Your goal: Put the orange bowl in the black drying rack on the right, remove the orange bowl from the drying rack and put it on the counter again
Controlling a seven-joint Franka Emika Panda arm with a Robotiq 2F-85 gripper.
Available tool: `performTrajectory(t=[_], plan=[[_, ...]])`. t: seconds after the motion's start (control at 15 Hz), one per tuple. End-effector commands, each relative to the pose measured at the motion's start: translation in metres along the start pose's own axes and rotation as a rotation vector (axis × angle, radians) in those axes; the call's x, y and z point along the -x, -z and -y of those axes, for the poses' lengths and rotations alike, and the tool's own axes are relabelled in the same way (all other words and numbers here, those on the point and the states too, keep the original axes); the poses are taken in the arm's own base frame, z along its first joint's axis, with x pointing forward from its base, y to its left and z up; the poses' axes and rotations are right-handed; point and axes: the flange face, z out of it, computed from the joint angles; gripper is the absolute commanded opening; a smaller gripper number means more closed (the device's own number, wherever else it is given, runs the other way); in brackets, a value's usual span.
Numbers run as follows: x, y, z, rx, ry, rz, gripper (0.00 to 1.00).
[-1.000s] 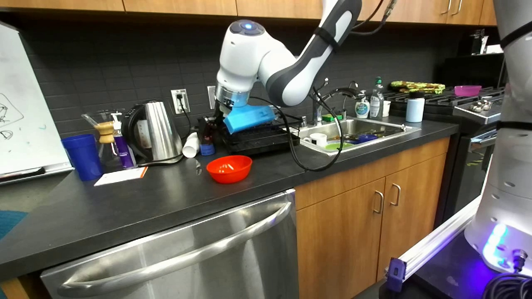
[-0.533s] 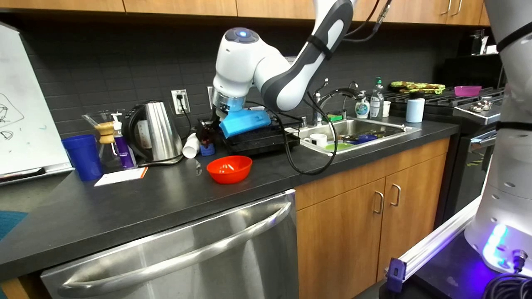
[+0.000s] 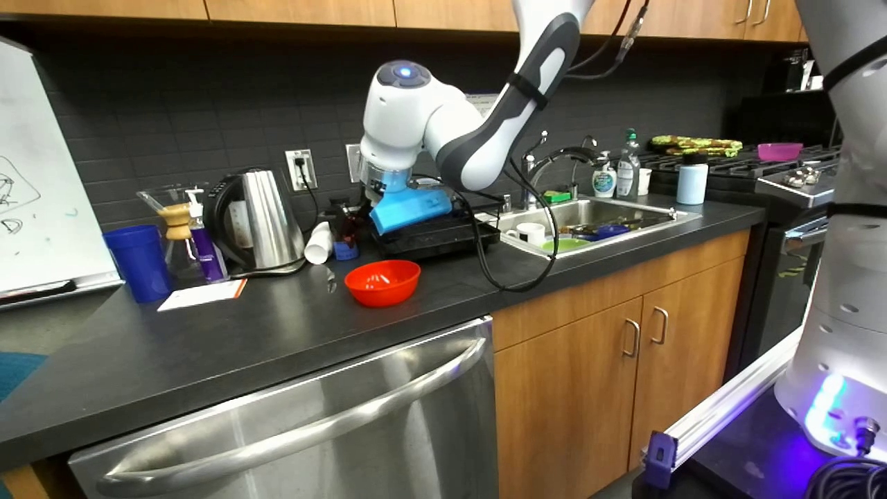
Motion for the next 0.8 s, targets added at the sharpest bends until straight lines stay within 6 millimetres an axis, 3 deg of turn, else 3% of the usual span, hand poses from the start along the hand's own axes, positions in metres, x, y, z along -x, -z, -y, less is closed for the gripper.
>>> performTrajectory(t=[0.0, 0.73], plan=[[-0.005, -0.007, -0.006, 0.025, -0.012, -0.024, 1.00], [-0.008, -0.016, -0.023, 0.053, -0.032, -0.028, 1.00]])
